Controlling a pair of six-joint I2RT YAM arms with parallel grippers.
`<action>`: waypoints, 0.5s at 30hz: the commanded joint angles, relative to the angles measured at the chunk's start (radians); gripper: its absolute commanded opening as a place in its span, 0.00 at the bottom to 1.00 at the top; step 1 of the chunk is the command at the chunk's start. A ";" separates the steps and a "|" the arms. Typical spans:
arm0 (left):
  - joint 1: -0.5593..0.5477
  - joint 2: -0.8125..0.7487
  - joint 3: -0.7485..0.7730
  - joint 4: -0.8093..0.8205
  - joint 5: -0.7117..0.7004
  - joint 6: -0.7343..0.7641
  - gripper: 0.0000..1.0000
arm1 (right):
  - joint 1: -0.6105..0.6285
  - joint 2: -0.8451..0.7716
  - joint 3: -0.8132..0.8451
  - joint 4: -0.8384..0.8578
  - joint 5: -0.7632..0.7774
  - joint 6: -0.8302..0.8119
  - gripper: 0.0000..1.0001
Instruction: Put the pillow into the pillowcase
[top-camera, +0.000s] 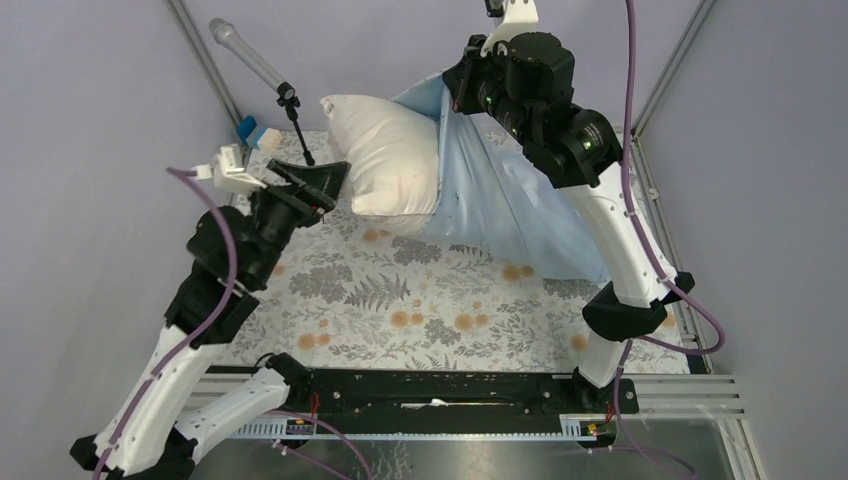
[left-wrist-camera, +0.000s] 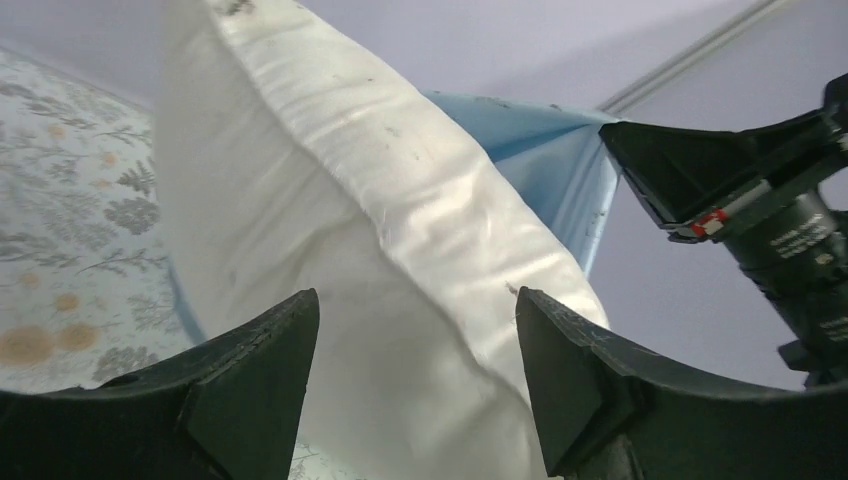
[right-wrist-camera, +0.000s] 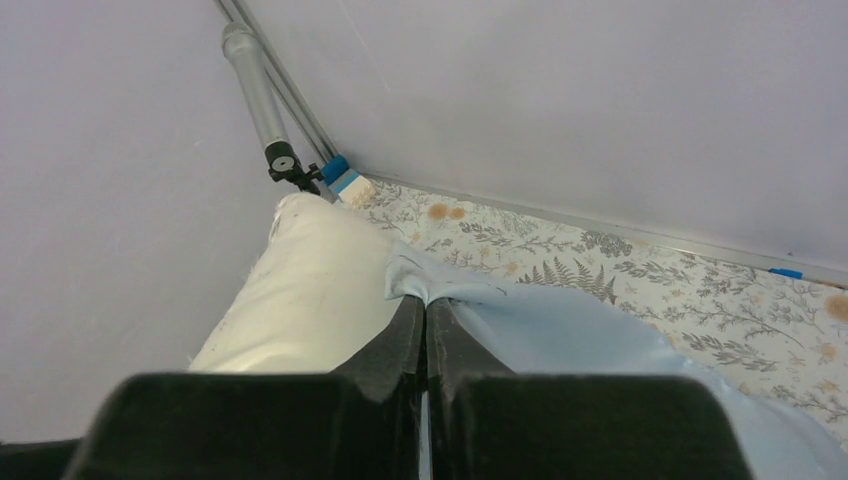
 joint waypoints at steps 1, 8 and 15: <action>-0.002 -0.097 0.023 -0.140 -0.130 -0.038 0.74 | -0.037 -0.054 0.010 0.228 -0.047 0.047 0.00; -0.002 -0.226 -0.102 -0.341 -0.191 -0.136 0.72 | -0.055 -0.037 0.040 0.228 -0.061 0.075 0.00; 0.010 -0.108 -0.284 -0.150 -0.027 -0.202 0.72 | -0.056 -0.055 0.051 0.228 -0.063 0.071 0.00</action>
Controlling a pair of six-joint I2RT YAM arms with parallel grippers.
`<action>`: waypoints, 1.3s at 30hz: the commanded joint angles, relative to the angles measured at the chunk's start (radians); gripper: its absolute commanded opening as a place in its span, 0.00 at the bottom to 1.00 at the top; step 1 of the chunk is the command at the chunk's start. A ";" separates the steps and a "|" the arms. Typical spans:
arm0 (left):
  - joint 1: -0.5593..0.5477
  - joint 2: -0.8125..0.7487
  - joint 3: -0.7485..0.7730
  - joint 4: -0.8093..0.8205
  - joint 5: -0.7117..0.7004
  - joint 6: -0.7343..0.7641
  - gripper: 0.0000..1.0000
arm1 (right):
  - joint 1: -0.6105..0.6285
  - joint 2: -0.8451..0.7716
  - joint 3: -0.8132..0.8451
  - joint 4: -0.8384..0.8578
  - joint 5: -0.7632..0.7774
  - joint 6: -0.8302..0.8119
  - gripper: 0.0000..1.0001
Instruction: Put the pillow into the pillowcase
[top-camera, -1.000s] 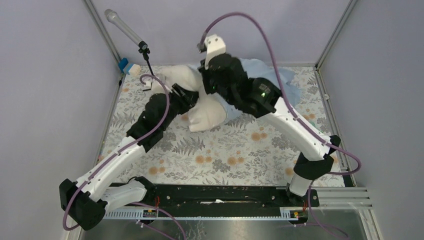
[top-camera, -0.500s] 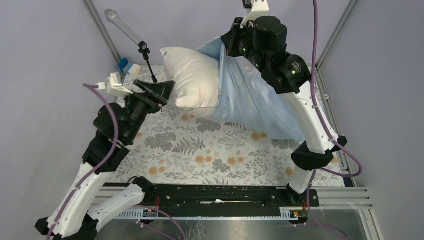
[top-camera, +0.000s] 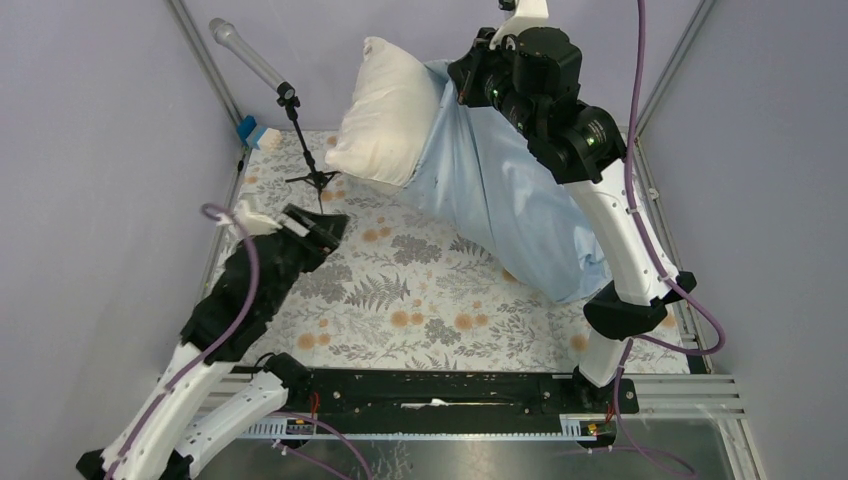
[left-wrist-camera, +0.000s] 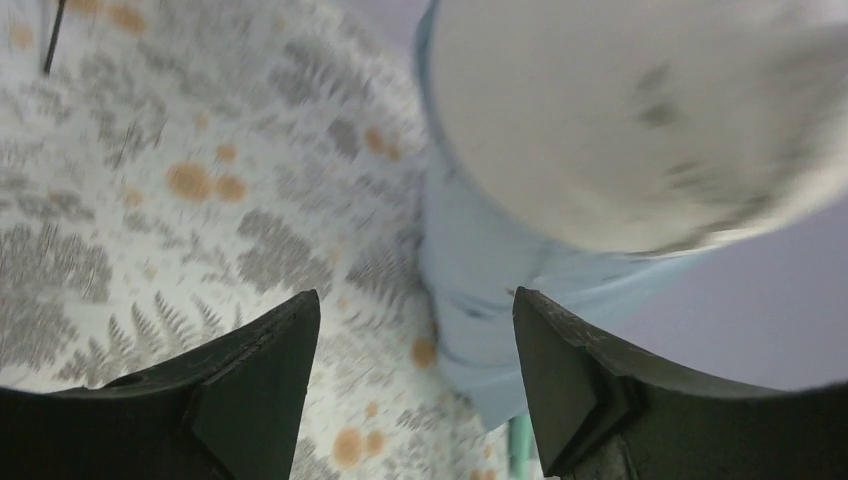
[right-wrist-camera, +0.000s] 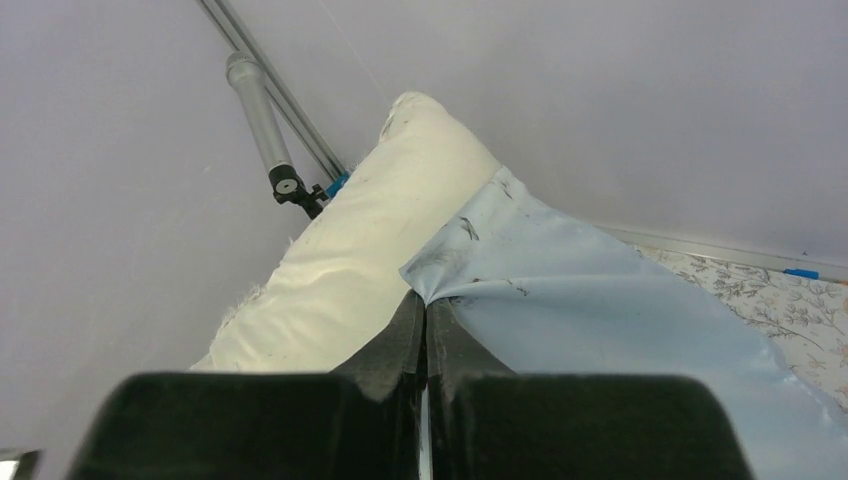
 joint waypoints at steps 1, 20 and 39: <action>0.024 0.135 -0.061 0.148 0.129 -0.054 0.72 | -0.007 -0.058 0.073 0.186 -0.023 0.011 0.00; 0.497 0.499 -0.221 0.820 0.878 -0.296 0.64 | -0.008 -0.086 0.056 0.185 -0.051 0.045 0.00; 0.479 0.764 -0.118 1.020 0.923 -0.395 0.55 | -0.009 -0.079 0.078 0.186 -0.077 0.063 0.00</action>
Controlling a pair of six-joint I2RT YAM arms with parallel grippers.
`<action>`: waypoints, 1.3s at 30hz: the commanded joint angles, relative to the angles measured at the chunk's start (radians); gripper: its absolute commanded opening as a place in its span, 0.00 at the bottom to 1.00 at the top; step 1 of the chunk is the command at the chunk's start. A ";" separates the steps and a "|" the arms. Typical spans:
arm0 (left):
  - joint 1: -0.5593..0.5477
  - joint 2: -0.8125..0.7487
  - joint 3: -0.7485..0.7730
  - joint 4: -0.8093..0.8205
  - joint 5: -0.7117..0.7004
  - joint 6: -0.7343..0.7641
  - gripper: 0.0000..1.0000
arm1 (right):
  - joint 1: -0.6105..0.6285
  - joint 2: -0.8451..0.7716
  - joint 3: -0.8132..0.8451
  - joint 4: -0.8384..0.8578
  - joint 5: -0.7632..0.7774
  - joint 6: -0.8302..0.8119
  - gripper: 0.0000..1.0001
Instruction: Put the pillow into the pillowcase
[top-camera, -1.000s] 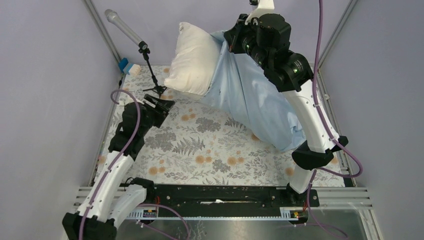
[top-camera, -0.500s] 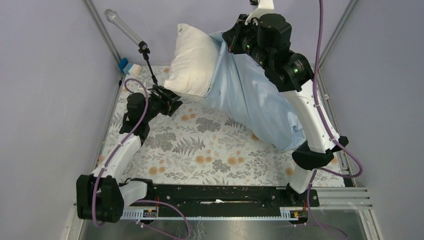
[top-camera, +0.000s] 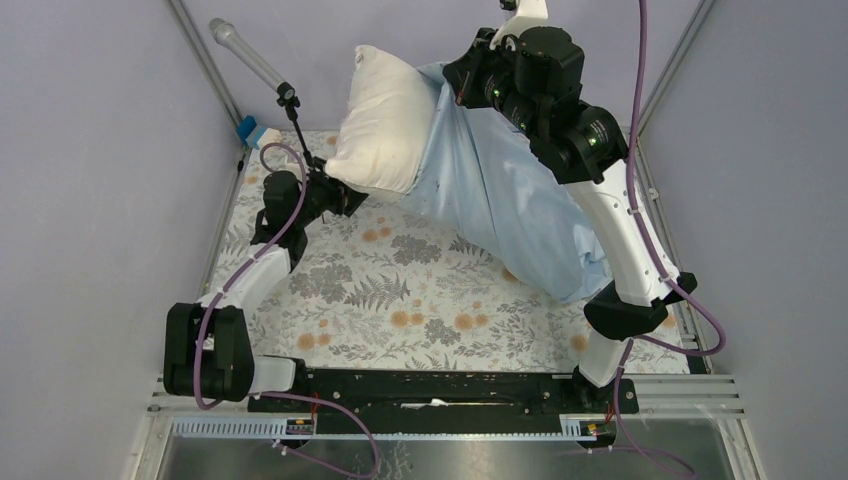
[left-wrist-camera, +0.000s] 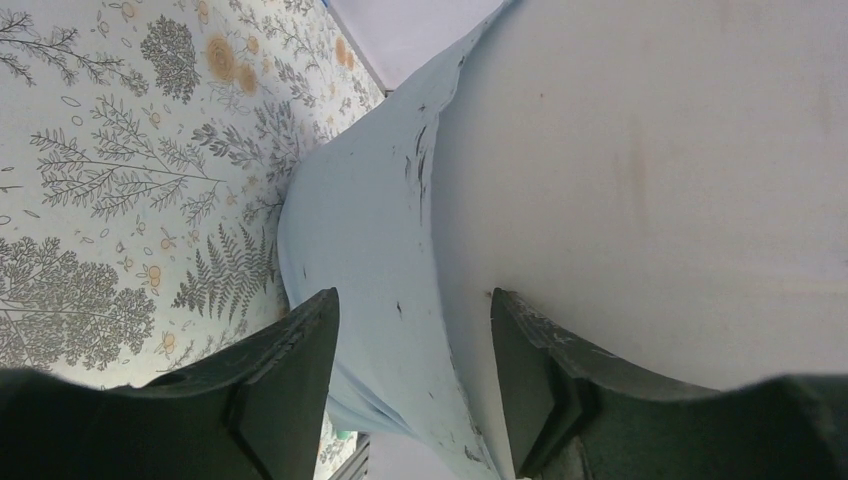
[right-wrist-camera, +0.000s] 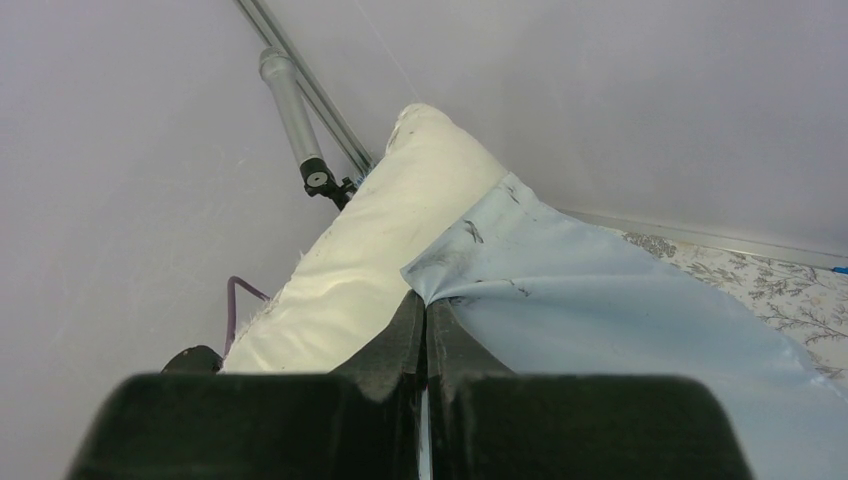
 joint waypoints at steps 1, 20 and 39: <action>-0.021 0.024 0.051 0.078 0.030 -0.011 0.54 | -0.006 -0.074 0.077 0.187 -0.025 0.019 0.00; -0.113 0.063 0.179 0.036 0.014 0.028 0.00 | -0.005 -0.089 0.059 0.178 -0.026 0.004 0.00; -0.118 0.026 0.984 -0.360 -0.034 0.233 0.00 | -0.006 -0.311 -0.267 0.398 0.271 -0.278 0.00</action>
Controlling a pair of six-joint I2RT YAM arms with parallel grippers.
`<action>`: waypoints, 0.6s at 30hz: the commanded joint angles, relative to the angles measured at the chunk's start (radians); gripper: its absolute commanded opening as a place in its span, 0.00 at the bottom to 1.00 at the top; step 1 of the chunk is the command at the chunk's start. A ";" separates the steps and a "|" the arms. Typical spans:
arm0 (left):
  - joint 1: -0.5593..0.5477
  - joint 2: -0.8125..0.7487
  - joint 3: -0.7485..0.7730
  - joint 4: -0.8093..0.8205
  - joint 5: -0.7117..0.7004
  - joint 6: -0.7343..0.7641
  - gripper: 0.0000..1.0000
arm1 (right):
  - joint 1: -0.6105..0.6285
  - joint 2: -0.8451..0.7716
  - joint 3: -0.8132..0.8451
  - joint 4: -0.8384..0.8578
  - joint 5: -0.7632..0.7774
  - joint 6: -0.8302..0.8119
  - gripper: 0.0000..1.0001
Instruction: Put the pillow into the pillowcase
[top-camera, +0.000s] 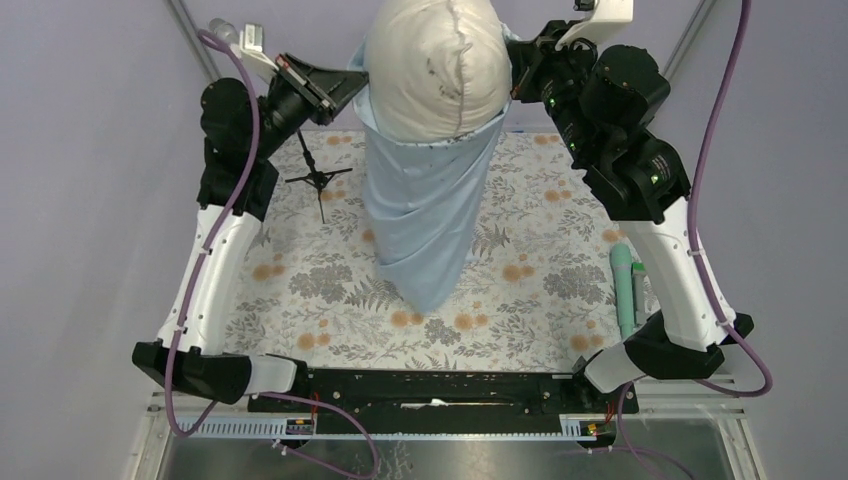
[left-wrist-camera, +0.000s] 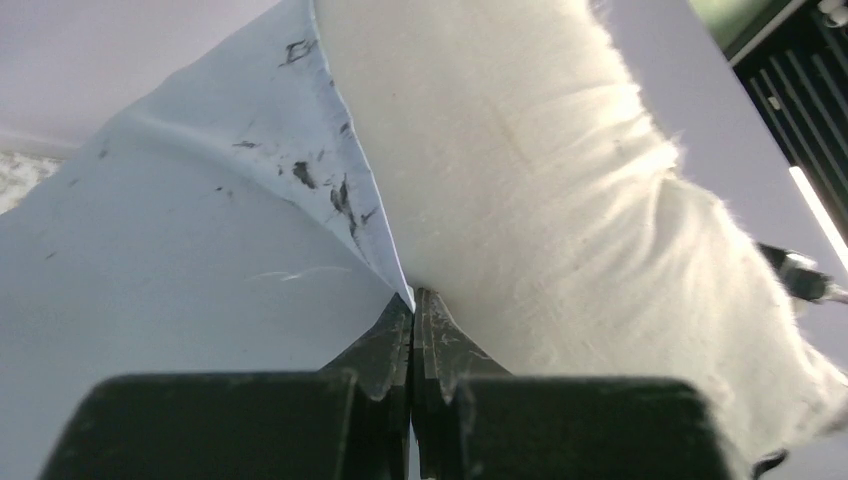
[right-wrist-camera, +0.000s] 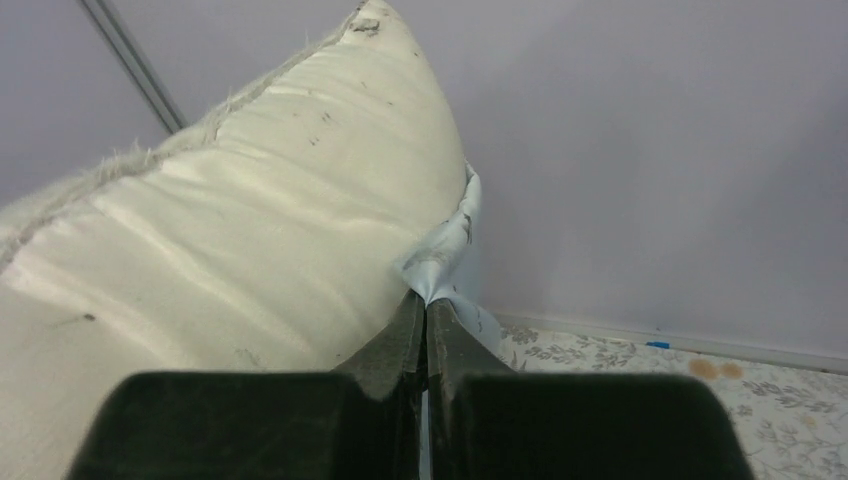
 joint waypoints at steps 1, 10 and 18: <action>-0.005 0.047 0.228 0.070 -0.006 0.005 0.00 | 0.000 -0.066 -0.048 0.230 0.087 -0.081 0.00; -0.007 0.144 0.501 0.096 -0.070 -0.093 0.00 | 0.001 -0.171 -0.280 0.376 -0.024 -0.007 0.00; -0.111 0.192 0.533 0.107 -0.086 -0.107 0.00 | 0.000 -0.139 -0.196 0.448 -0.013 -0.039 0.00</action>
